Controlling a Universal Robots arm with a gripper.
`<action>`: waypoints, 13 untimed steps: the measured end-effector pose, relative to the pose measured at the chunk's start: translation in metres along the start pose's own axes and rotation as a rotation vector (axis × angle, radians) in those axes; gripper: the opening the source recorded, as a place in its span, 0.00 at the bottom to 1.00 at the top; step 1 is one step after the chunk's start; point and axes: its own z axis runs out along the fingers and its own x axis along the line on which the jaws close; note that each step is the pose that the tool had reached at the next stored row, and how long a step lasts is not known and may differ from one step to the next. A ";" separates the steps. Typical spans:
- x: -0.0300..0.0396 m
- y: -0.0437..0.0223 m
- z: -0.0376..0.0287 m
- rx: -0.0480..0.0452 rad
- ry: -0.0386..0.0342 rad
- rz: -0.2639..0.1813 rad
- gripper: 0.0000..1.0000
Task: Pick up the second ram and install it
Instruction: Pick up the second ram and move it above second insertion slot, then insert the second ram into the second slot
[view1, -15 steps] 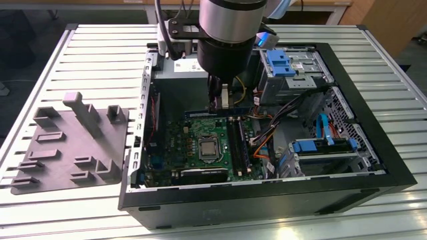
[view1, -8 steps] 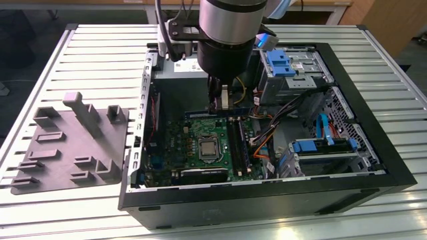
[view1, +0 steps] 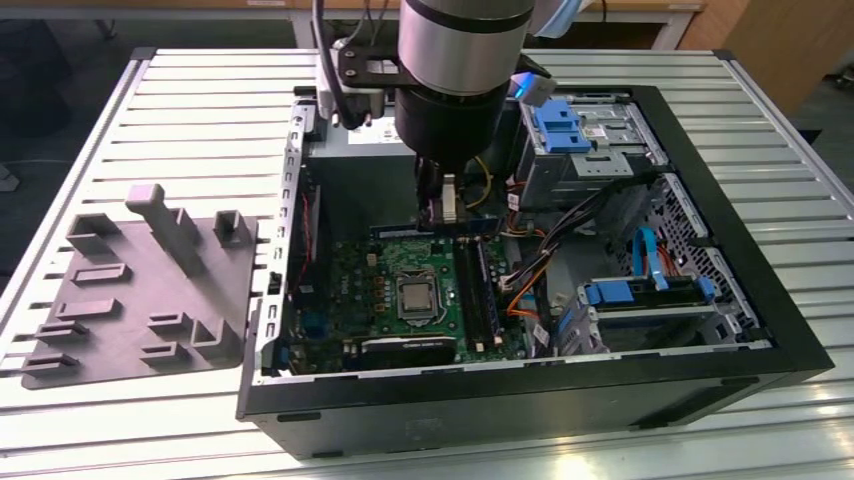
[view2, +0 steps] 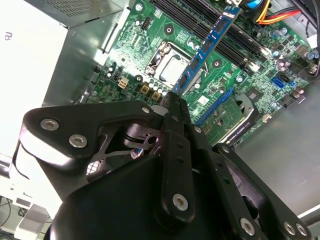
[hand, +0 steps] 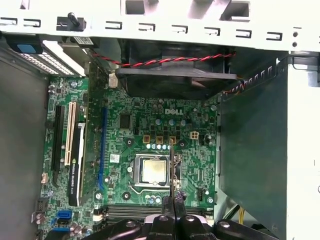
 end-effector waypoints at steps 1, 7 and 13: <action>0.0000 0.0000 0.0008 0.0000 0.0000 0.000 0.12; 0.0001 -0.0002 0.0031 -0.0001 0.0003 0.000 0.12; 0.0002 -0.0002 0.0041 0.0000 0.0001 0.000 0.12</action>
